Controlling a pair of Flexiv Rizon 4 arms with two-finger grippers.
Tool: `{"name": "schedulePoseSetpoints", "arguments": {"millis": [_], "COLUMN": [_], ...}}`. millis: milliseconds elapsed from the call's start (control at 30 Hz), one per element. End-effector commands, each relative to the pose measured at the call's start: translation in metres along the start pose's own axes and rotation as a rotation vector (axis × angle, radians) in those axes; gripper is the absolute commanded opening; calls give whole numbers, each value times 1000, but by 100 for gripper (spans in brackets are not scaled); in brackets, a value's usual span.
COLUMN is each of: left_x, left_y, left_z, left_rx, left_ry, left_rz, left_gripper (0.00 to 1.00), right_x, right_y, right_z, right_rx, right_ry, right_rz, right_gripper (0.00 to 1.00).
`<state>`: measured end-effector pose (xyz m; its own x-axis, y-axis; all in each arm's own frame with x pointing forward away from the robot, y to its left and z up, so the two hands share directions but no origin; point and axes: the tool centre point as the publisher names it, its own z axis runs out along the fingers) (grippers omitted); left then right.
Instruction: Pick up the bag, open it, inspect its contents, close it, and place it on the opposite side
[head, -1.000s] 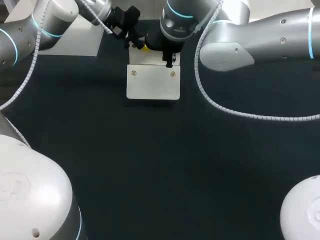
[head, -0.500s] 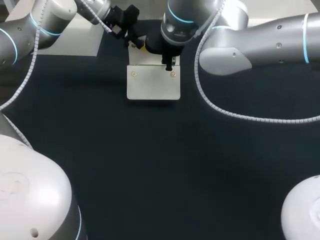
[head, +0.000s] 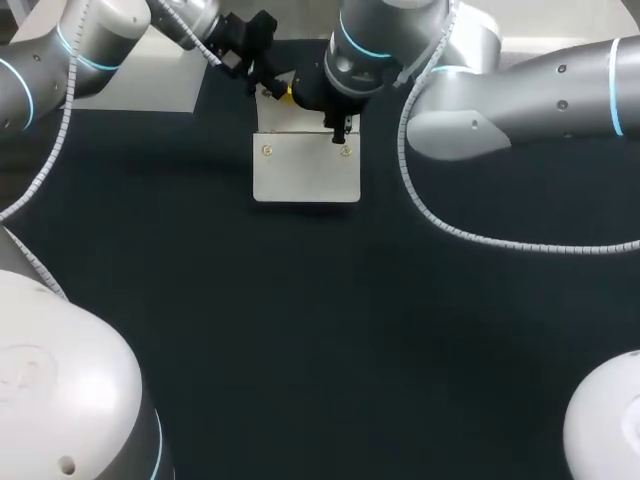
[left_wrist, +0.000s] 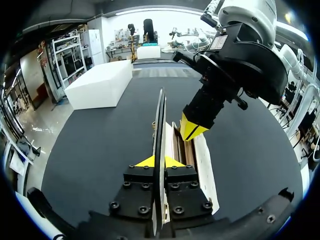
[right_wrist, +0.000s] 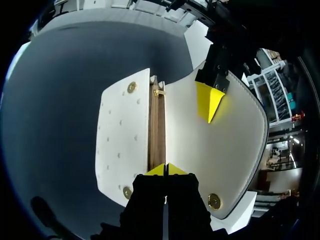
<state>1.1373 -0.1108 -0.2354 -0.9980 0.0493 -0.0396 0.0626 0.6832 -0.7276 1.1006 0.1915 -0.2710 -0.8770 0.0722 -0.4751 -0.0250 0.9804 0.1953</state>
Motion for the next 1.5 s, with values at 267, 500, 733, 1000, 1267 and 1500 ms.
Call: {"name": "schedulePoseSetpoints", "arguments": {"millis": [267,500,733,1000,1267,1500], "left_x": [0,1,-4,-4,3,10], "left_y": [-1,-1,2,2,-4,-10], "left_z": [-3,-1,-1,-1,-2,-4], "left_rx": [18,13,25,45,62,82], "left_ry": [20,19,7,8,21,20], "left_rz": [-4,-10,-55,-71,-51,-33], "left_gripper": [0,0,0,0,0,0], "right_x": [11,8,17,32,32,25], "right_y": [-6,-2,-2,-6,-3,3], "right_z": [12,18,17,21,21,28], "right_rx": [7,11,23,28,24,33], "right_ry": [-20,-17,-11,20,29,67], "right_rz": [-13,-17,-38,-34,-43,-62], "right_gripper": [0,0,0,0,0,0]}}
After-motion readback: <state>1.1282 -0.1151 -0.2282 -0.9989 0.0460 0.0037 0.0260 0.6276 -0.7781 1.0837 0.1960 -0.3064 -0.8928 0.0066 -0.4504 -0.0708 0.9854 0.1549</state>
